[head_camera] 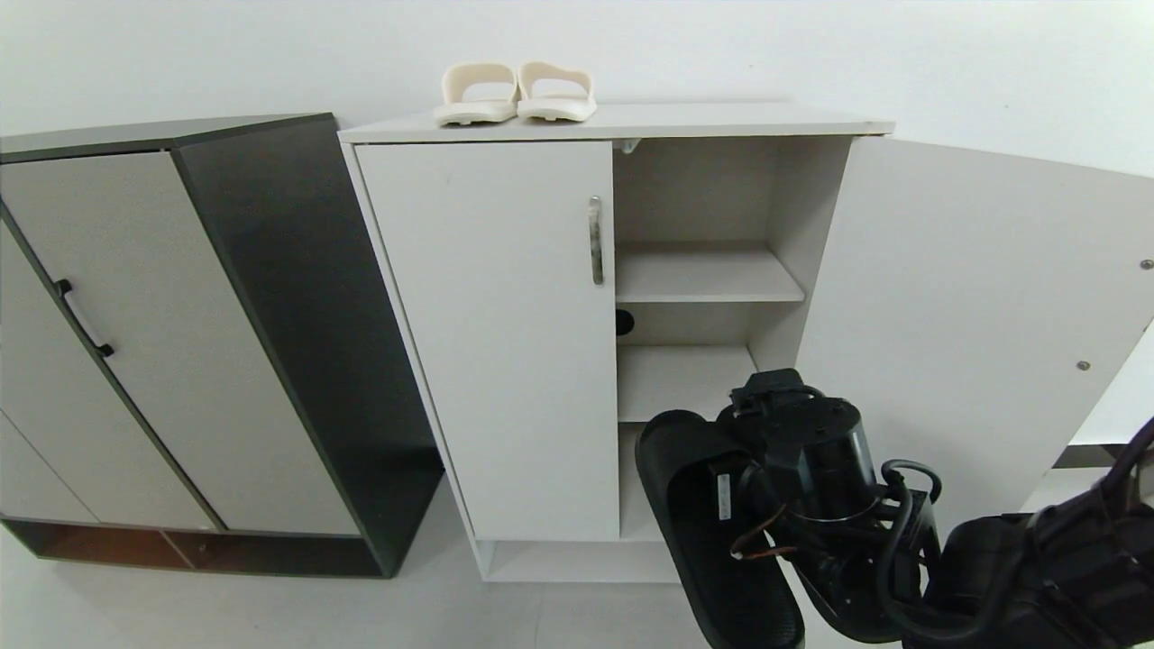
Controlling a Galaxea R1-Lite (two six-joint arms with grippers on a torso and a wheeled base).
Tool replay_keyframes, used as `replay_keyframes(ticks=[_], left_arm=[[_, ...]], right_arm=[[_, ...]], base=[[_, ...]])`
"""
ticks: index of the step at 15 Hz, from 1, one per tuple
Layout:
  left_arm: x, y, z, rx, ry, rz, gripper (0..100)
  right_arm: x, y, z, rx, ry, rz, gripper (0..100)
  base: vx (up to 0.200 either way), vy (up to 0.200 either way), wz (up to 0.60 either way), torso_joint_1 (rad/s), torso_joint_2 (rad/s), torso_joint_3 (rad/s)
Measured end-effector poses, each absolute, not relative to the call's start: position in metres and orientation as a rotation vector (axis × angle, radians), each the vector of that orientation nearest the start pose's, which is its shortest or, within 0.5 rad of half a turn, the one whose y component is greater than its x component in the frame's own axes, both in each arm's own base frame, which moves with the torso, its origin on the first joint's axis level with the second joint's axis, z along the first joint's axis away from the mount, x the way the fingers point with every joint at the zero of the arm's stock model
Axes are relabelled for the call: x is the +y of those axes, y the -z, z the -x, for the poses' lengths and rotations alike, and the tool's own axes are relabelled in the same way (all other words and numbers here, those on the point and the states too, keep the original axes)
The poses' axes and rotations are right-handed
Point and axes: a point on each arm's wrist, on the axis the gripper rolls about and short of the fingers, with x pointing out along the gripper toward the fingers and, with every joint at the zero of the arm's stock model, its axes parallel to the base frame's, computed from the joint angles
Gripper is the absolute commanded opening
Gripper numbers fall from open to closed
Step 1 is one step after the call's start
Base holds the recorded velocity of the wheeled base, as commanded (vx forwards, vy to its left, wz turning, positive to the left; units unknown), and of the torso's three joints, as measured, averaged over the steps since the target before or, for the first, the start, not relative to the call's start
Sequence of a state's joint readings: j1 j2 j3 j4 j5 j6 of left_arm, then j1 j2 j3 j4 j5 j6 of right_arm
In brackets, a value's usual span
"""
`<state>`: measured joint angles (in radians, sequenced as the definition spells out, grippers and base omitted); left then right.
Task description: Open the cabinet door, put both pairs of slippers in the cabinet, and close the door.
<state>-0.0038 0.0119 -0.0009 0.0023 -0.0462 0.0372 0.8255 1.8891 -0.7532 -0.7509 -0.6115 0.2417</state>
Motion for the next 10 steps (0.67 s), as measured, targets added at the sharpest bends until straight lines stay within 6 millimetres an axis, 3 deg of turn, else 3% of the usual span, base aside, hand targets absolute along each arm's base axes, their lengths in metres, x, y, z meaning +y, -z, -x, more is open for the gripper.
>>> replay_keyframes(ticks=[3,8,10], left_arm=[[-0.001,-0.075,0.023,0.003,0.049,-0.037,0],[-0.001,-0.075,0.023,0.001,0.05,-0.04,0],[-0.001,-0.075,0.023,0.001,0.049,-0.04,0]], right_arm=[[0.237,-0.12,-0.231,0.292,-0.188,0.006,0],[0.245,-0.118,-0.233,0.282,-0.16,0.015,0],[0.254,-0.119,-0.239,0.266,-0.155,0.005,0]], base=[[0.0,0.0,0.0,0.0,0.0,0.0],[0.0,-0.2,0.0,0.003,0.0,0.001],[0.0,0.0,0.0,0.0,0.0,0.0]])
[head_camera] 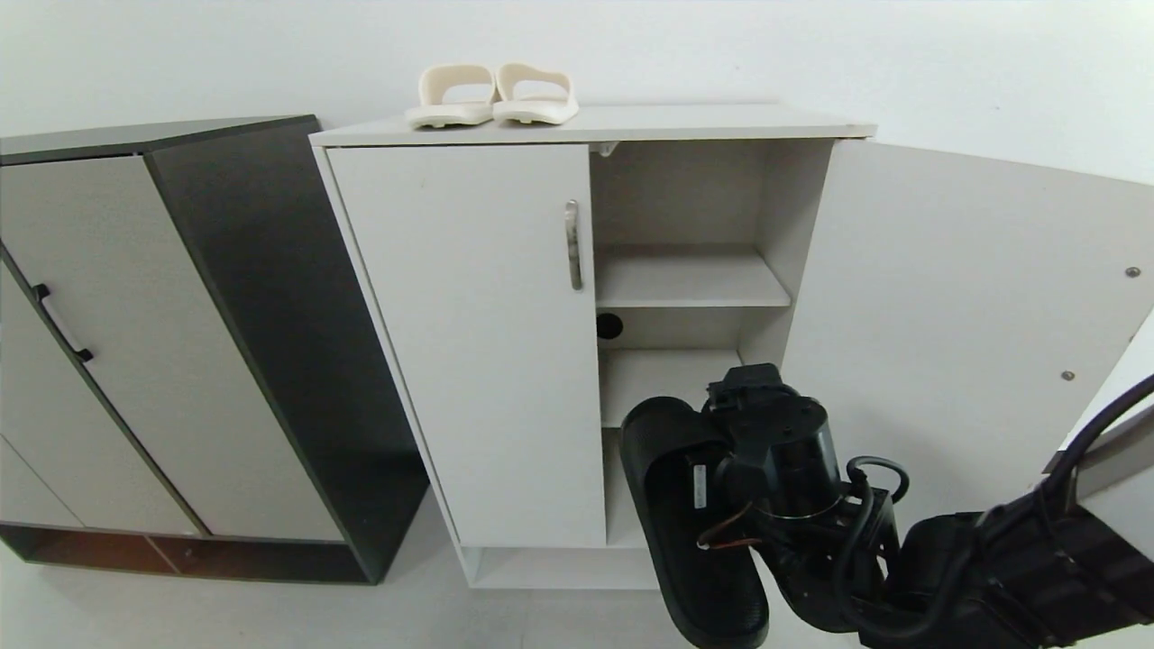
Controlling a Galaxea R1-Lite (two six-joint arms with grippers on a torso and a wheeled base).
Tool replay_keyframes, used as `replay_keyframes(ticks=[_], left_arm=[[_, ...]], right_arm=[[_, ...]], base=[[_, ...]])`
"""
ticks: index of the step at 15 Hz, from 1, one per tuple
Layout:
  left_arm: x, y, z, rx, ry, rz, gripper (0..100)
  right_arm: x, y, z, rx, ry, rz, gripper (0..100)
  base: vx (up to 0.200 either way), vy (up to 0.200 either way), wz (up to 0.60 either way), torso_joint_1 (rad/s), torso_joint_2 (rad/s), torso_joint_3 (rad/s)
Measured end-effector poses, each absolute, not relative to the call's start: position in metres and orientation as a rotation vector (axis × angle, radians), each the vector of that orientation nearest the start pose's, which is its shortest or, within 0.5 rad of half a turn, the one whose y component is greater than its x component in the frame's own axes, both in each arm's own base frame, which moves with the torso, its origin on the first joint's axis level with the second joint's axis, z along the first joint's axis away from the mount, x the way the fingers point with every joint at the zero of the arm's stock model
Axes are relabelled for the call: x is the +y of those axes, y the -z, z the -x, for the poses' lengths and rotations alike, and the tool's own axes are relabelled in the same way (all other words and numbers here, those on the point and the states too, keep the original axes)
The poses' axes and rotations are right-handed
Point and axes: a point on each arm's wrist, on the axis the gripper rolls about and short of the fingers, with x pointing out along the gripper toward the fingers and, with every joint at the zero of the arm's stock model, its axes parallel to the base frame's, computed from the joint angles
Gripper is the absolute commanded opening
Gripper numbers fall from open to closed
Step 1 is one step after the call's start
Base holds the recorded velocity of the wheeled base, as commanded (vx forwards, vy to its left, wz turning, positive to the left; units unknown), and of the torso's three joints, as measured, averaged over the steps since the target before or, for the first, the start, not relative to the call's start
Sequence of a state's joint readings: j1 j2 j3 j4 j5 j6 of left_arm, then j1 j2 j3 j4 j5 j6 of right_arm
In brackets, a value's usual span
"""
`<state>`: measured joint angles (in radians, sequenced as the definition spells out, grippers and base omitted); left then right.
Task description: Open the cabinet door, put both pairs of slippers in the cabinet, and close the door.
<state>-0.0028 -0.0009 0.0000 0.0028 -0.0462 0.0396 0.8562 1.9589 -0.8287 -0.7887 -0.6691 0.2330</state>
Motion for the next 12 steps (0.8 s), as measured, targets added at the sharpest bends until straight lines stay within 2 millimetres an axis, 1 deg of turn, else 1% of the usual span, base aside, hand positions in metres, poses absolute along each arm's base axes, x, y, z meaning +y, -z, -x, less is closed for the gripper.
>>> replay_keyframes(ticks=[1,3,5,6,10,12], left_arm=[[-0.001,-0.075,0.023,0.001,0.048,-0.039,0],[-0.001,-0.075,0.023,0.002,0.051,-0.037,0],[-0.001,-0.075,0.023,0.002,0.047,-0.027,0],[-0.001,-0.075,0.023,0.002,0.046,-0.027,0],[-0.001,-0.075,0.023,0.002,0.047,-0.029,0],[-0.001,-0.075,0.023,0.001,0.046,-0.03,0]], right_arm=[[0.261,-0.117,-0.244,0.264,-0.157,0.004,0],[0.269,-0.115,-0.261,0.247,-0.138,0.006,0],[0.271,-0.11,-0.275,0.252,-0.109,0.022,0],[0.269,-0.107,-0.283,0.251,-0.063,0.027,0],[0.273,-0.087,-0.292,0.278,-0.032,0.039,0],[0.279,-0.076,-0.298,0.289,-0.028,0.031,0]], base=[[0.0,0.0,0.0,0.0,0.0,0.0],[0.0,0.0,0.0,0.0,0.0,0.0],[0.0,0.0,0.0,0.0,0.0,0.0],[0.0,0.0,0.0,0.0,0.0,0.0],[0.0,0.0,0.0,0.0,0.0,0.0],[0.0,0.0,0.0,0.0,0.0,0.0]])
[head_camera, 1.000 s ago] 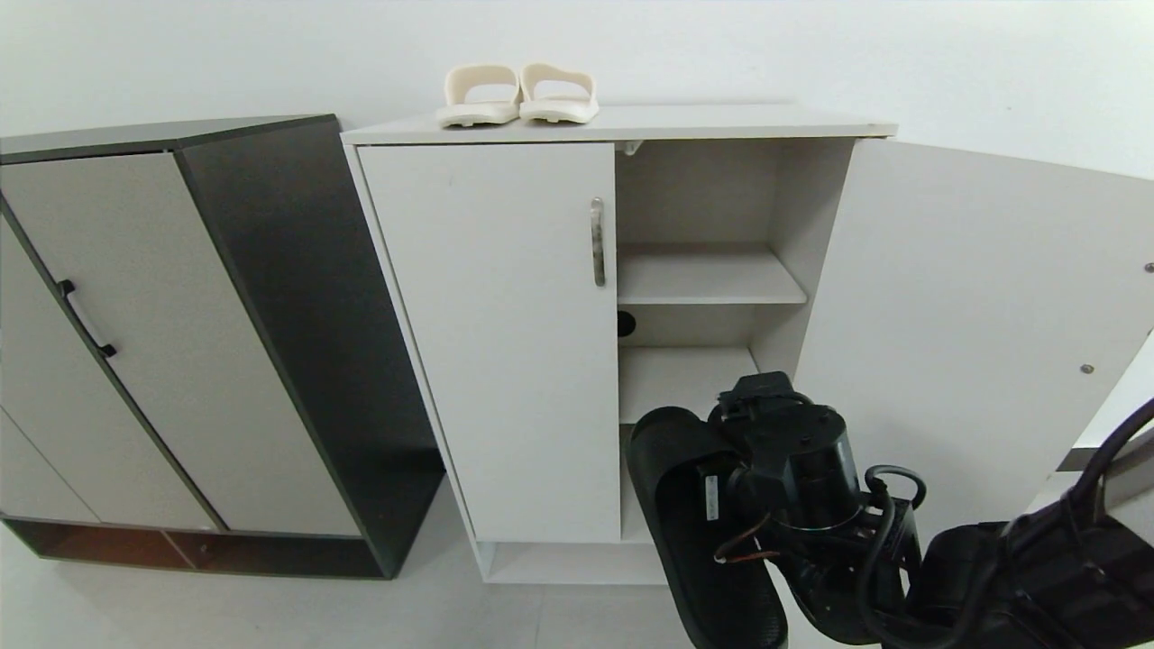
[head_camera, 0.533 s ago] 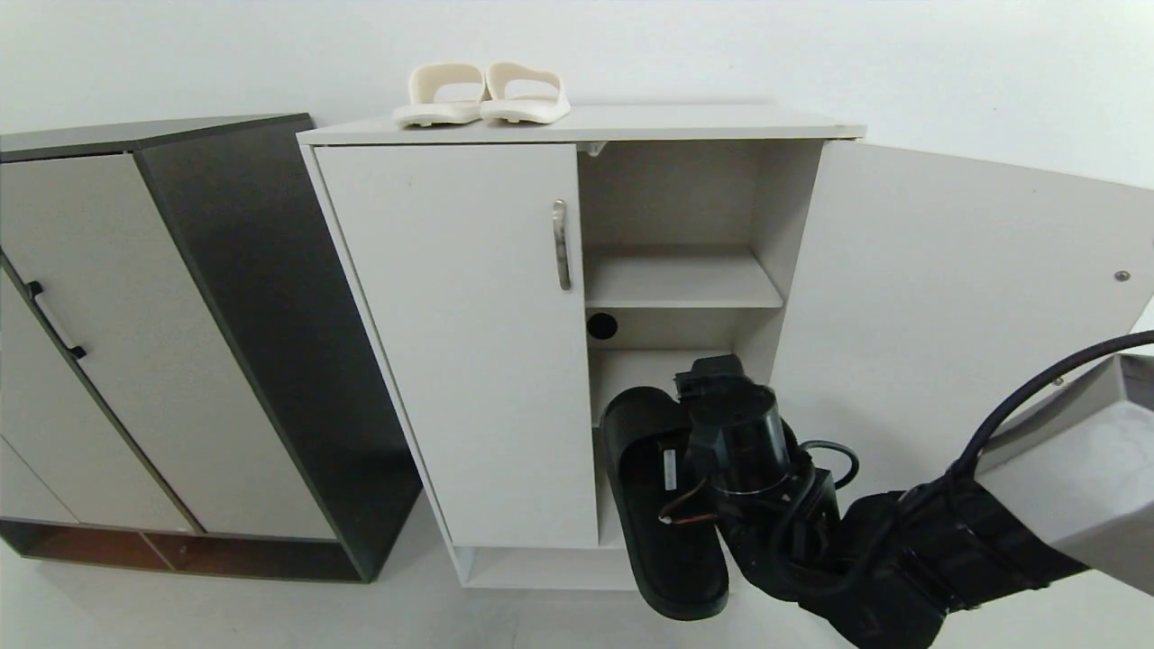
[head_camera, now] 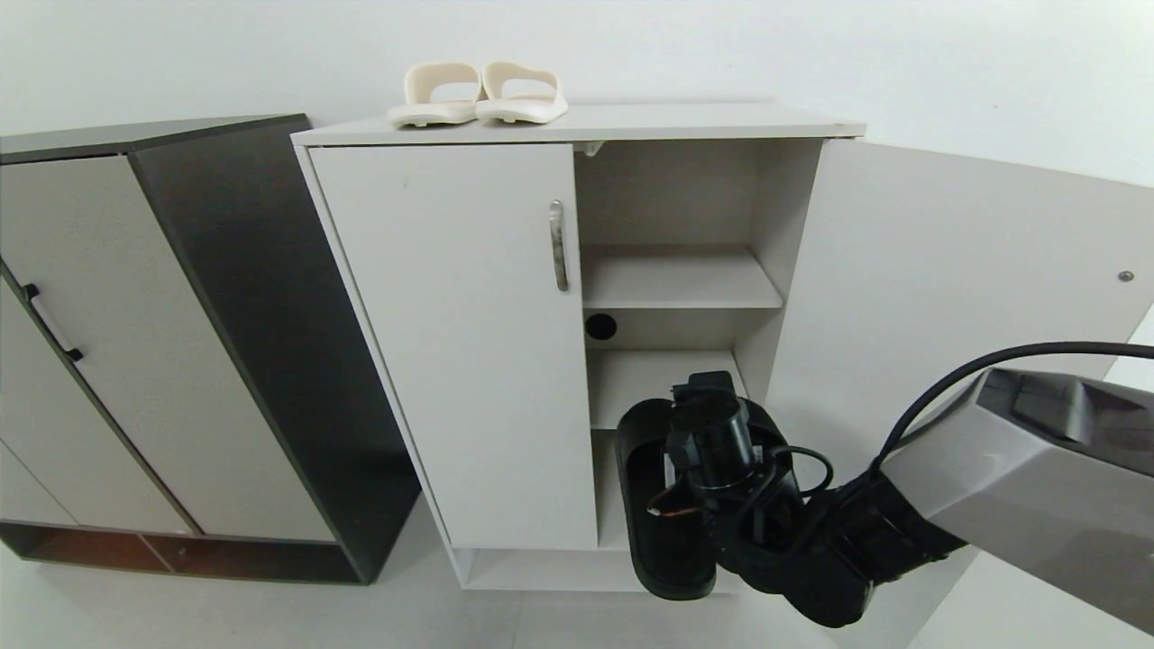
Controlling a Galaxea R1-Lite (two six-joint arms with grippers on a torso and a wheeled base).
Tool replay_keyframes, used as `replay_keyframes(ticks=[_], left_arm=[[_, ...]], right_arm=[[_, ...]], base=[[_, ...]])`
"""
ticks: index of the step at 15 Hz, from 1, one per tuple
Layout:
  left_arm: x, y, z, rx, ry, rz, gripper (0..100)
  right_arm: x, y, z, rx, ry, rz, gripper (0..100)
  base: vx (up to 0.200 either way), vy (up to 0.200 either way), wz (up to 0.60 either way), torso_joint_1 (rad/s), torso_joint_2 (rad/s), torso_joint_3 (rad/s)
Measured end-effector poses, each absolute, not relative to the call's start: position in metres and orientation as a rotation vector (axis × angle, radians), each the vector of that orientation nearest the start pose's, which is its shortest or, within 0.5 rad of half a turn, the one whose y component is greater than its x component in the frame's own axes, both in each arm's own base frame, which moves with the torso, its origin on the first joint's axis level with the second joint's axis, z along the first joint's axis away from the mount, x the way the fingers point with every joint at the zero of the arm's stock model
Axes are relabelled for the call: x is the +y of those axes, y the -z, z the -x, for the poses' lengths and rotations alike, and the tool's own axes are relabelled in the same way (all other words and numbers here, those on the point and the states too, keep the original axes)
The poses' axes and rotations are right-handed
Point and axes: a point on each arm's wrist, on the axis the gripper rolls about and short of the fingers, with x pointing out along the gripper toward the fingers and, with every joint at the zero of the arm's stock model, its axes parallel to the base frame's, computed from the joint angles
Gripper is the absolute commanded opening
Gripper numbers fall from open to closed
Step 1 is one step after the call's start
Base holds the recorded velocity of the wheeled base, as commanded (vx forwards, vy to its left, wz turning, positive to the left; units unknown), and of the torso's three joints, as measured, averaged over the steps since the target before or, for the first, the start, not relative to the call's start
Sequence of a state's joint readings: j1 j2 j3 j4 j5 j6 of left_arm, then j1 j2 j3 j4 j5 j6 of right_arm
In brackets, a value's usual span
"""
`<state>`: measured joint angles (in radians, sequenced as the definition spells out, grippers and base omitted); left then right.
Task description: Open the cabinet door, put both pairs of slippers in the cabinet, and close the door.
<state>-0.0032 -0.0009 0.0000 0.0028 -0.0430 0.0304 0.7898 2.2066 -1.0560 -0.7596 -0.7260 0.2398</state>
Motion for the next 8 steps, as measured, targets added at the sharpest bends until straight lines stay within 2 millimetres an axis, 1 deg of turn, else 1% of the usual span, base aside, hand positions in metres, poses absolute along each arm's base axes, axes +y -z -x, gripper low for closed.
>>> replay_keyframes(ticks=[3,6,8], left_arm=[[-0.001,-0.075,0.023,0.001,0.046,-0.03,0],[-0.001,-0.075,0.023,0.002,0.046,-0.03,0],[-0.001,-0.075,0.023,0.002,0.046,-0.03,0]], right_arm=[[0.29,-0.065,-0.309,0.254,-0.029,-0.005,0],[0.294,-0.056,-0.313,0.237,-0.03,-0.019,0],[0.293,-0.05,-0.313,0.235,-0.028,-0.016,0]], base=[[0.0,0.0,0.0,0.002,0.0,-0.144],[0.0,0.0,0.0,0.002,0.0,-0.193],[0.0,0.0,0.0,0.002,0.0,-0.195]])
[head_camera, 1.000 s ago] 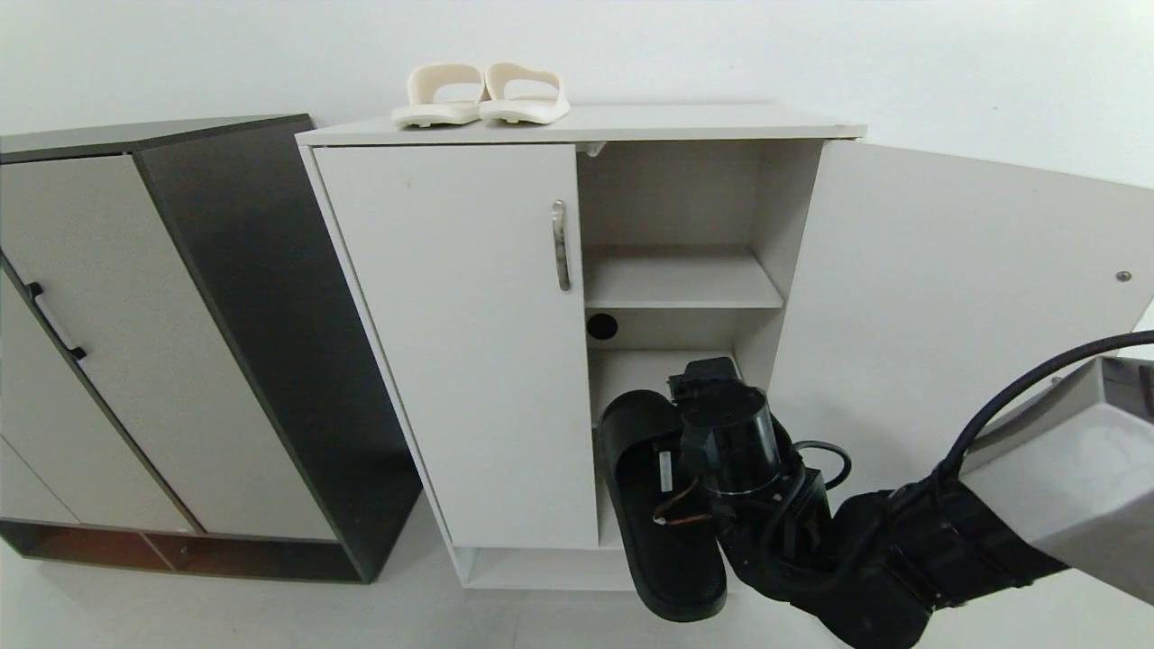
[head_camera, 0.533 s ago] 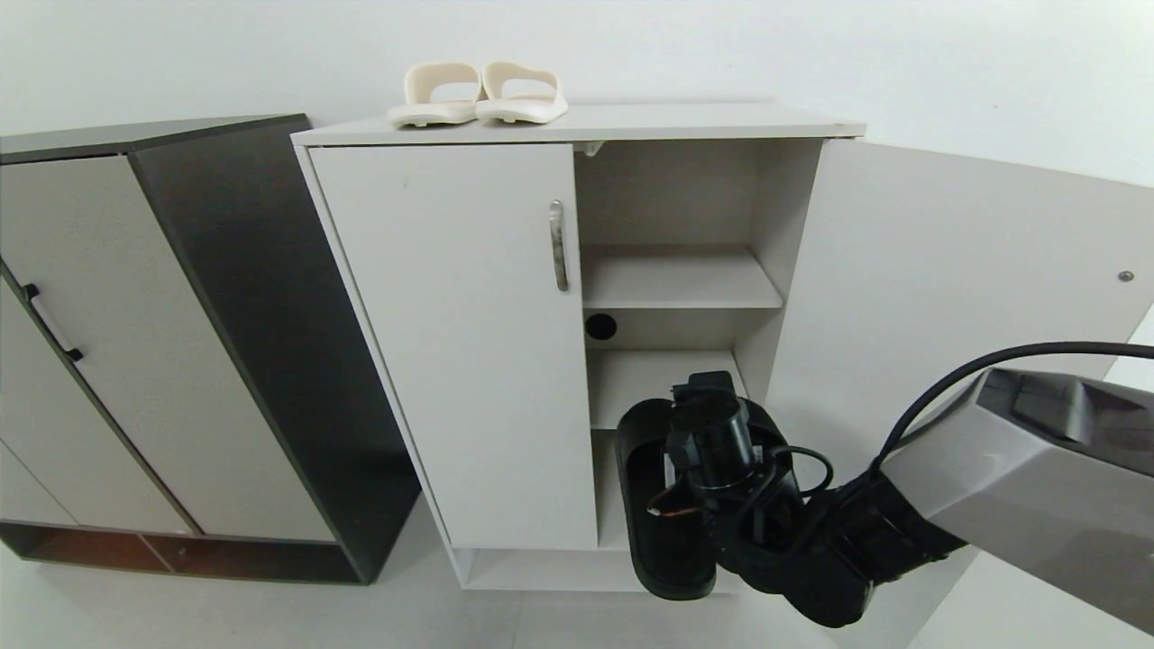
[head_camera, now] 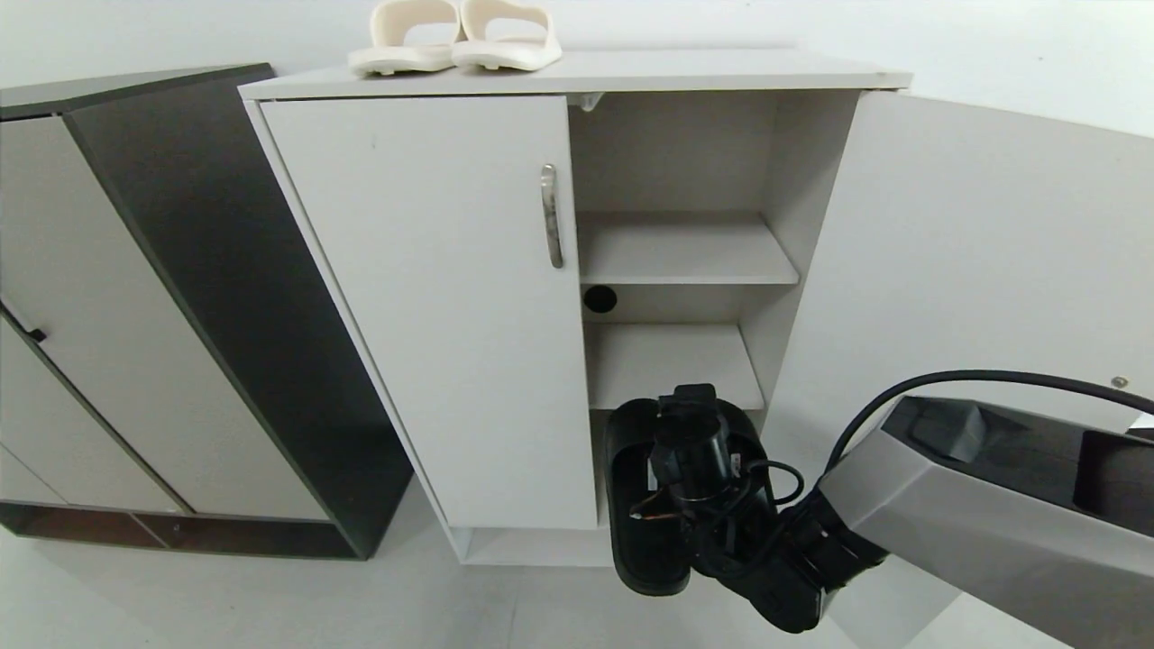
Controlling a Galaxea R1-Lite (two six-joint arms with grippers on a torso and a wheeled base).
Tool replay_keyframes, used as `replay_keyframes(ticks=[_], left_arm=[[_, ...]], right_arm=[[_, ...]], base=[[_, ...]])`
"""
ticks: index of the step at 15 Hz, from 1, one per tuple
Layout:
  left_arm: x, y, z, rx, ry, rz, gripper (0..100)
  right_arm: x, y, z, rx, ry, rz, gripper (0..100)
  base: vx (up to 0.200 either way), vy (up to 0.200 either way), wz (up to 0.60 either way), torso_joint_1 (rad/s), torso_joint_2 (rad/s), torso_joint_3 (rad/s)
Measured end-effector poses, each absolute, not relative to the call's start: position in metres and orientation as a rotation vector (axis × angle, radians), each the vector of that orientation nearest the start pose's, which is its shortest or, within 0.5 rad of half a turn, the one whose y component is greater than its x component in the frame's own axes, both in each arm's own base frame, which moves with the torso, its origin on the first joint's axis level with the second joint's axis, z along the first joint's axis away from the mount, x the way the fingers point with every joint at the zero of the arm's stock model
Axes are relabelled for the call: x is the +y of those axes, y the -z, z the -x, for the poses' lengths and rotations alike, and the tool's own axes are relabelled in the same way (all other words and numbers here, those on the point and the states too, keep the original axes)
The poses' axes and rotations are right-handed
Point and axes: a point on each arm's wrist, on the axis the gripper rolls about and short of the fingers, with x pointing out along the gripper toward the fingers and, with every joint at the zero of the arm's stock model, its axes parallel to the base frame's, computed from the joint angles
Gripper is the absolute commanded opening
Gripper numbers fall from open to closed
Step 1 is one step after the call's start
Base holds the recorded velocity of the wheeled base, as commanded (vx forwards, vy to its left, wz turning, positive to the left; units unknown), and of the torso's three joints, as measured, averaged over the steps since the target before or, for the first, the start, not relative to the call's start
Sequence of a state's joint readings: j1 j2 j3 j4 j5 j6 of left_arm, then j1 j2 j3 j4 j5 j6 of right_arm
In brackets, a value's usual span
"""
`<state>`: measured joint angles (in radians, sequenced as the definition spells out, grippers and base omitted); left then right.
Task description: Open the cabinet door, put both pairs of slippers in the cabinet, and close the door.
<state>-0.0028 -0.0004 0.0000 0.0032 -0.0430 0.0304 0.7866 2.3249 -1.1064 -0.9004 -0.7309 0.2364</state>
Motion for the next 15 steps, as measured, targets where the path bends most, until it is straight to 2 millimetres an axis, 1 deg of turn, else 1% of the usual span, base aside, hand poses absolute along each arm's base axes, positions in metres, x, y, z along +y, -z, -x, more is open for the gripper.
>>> replay_keyframes(ticks=[6,8,11,12,15], left_arm=[[-0.001,-0.075,0.023,0.002,0.046,-0.033,0],[-0.001,-0.075,0.023,0.002,0.046,-0.033,0],[-0.001,-0.075,0.023,0.002,0.046,-0.034,0],[-0.001,-0.075,0.023,0.001,0.046,-0.034,0],[-0.001,-0.075,0.023,0.001,0.046,-0.032,0]], right_arm=[[0.293,-0.042,-0.314,0.226,-0.025,-0.012,0],[0.294,-0.047,-0.317,0.17,-0.027,-0.028,0],[0.291,-0.056,-0.316,0.065,0.009,-0.008,0],[0.288,-0.057,-0.314,0.036,0.011,0.003,0],[0.283,-0.047,-0.313,0.028,0.012,0.01,0]], base=[[0.0,0.0,0.0,0.001,0.0,-0.18],[0.0,0.0,0.0,0.0,0.0,0.0],[0.0,0.0,0.0,0.0,0.0,0.0],[0.0,0.0,0.0,0.0,0.0,0.0],[0.0,0.0,0.0,0.0,0.0,0.0]])
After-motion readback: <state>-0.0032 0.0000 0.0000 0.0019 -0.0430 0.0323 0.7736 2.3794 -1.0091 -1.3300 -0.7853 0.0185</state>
